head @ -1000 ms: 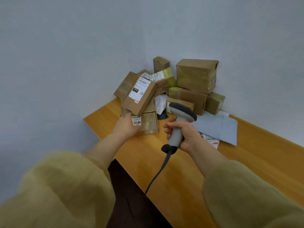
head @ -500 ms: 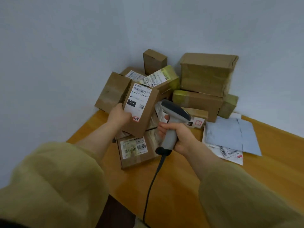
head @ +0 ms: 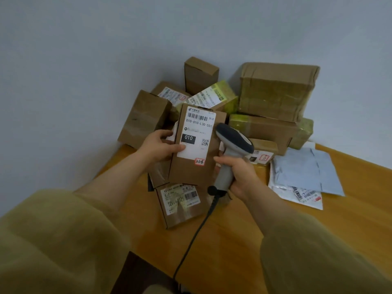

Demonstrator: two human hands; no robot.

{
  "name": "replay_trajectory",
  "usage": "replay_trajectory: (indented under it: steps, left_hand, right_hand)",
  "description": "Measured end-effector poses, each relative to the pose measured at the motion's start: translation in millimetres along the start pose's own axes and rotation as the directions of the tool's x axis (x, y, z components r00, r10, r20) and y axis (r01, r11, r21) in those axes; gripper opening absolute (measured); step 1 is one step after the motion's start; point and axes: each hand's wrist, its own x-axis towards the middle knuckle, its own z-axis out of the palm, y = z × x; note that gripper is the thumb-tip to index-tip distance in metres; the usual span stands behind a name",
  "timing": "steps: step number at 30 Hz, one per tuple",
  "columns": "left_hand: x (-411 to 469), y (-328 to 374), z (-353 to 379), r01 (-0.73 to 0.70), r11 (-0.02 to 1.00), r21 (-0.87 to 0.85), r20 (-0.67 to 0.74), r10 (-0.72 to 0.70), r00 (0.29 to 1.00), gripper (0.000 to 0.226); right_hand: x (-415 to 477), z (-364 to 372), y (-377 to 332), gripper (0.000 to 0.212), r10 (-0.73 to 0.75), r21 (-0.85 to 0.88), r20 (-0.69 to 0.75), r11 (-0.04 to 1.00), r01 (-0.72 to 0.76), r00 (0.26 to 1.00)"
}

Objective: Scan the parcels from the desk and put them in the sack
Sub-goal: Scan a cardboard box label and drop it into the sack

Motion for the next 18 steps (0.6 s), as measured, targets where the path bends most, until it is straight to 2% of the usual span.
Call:
replay_trajectory:
  steps: [3, 6, 10, 13, 18]
  left_hand:
    - [-24.8, 17.9, 21.7, -0.078, 0.997, -0.007, 0.056, 0.078, 0.995, 0.065]
    - [-53.4, 33.2, 62.5, -0.167, 0.986, 0.029, 0.022, 0.166, 0.986, 0.064]
    - [-102.1, 47.1, 124.9, -0.279, 0.953, 0.114, -0.035, 0.285, 0.958, 0.061]
    - [-141.2, 49.9, 168.3, -0.318, 0.936, 0.152, -0.053, 0.329, 0.943, 0.061]
    - [-195.9, 54.0, 225.8, -0.346, 0.917, 0.198, -0.073, 0.366, 0.928, 0.067]
  right_hand:
    - [-25.1, -29.5, -12.3, 0.035, -0.103, -0.014, 0.001, 0.995, 0.103, 0.995]
    - [-61.5, -66.6, -21.2, 0.028, -0.192, -0.014, -0.014, 0.981, 0.192, 0.981]
    - [-129.1, -132.2, -29.8, 0.012, -0.297, -0.088, 0.099, 0.948, 0.306, 0.95]
    - [-179.0, -182.3, -33.8, 0.014, -0.366, -0.091, 0.102, 0.923, 0.375, 0.925]
    - [-244.2, -251.0, -37.3, 0.013, -0.403, -0.08, 0.09, 0.909, 0.41, 0.911]
